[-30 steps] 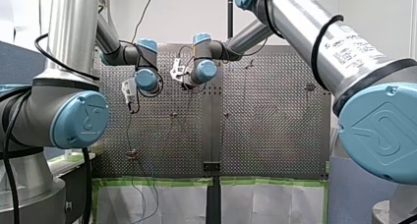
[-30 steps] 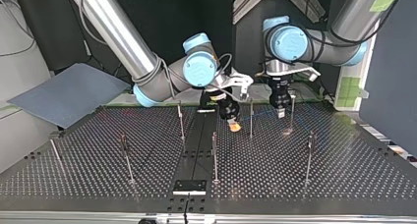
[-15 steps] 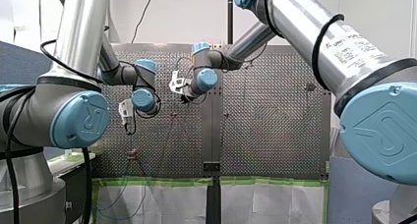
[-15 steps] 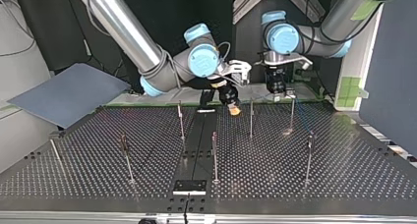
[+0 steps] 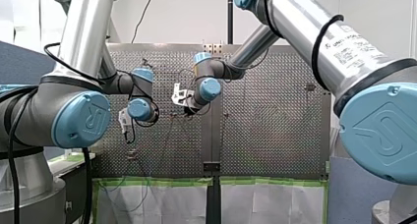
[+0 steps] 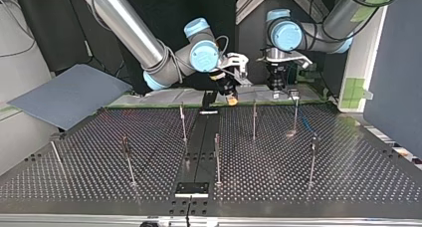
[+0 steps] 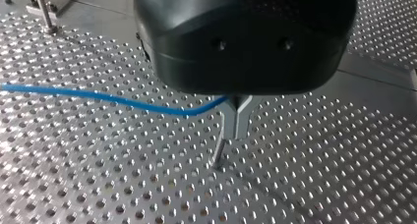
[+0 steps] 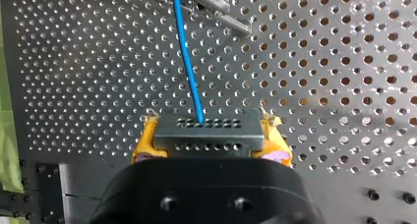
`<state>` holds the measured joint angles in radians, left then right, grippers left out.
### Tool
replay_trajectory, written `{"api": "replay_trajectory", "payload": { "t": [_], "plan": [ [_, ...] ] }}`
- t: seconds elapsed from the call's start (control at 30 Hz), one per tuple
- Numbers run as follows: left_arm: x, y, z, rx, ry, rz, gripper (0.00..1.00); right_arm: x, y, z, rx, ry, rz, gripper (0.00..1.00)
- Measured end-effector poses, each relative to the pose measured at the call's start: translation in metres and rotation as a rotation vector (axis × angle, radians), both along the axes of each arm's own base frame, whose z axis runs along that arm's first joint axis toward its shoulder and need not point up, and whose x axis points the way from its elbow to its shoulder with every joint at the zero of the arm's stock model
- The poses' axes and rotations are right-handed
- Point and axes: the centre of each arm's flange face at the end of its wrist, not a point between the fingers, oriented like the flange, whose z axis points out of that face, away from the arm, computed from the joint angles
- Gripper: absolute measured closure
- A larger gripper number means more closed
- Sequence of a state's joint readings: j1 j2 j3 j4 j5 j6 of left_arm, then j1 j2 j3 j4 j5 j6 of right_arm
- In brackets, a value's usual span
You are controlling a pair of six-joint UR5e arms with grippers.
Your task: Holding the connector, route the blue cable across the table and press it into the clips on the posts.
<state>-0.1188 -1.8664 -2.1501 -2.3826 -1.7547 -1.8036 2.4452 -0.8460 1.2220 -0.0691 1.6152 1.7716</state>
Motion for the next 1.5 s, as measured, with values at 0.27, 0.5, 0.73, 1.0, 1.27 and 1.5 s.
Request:
{"api": "replay_trajectory", "payload": {
  "t": [0.27,0.5,0.73,1.0,1.27,1.5],
  "plan": [
    [0.025,-0.007,-0.003,-0.036,-0.034,-0.051,1.00,0.001,-0.012,-0.001,-0.026,-0.042,-0.010,1.00],
    [0.041,-0.001,0.001,-0.031,-0.043,-0.036,1.00,0.001,-0.023,-0.028,-0.012,-0.042,-0.011,1.00],
    [0.052,0.001,-0.019,0.010,0.005,-0.029,1.00,-0.004,-0.034,-0.044,0.003,-0.038,-0.019,1.00],
    [0.070,0.001,-0.016,0.012,-0.018,-0.023,1.00,-0.012,-0.054,-0.044,0.008,-0.072,-0.023,1.00],
    [0.089,0.007,-0.003,0.008,-0.049,-0.025,1.00,-0.021,-0.073,-0.042,0.020,-0.109,-0.026,1.00],
    [0.106,0.015,-0.011,0.010,-0.028,-0.022,1.00,-0.029,-0.086,-0.041,0.021,-0.115,-0.035,1.00]
  ]
}}
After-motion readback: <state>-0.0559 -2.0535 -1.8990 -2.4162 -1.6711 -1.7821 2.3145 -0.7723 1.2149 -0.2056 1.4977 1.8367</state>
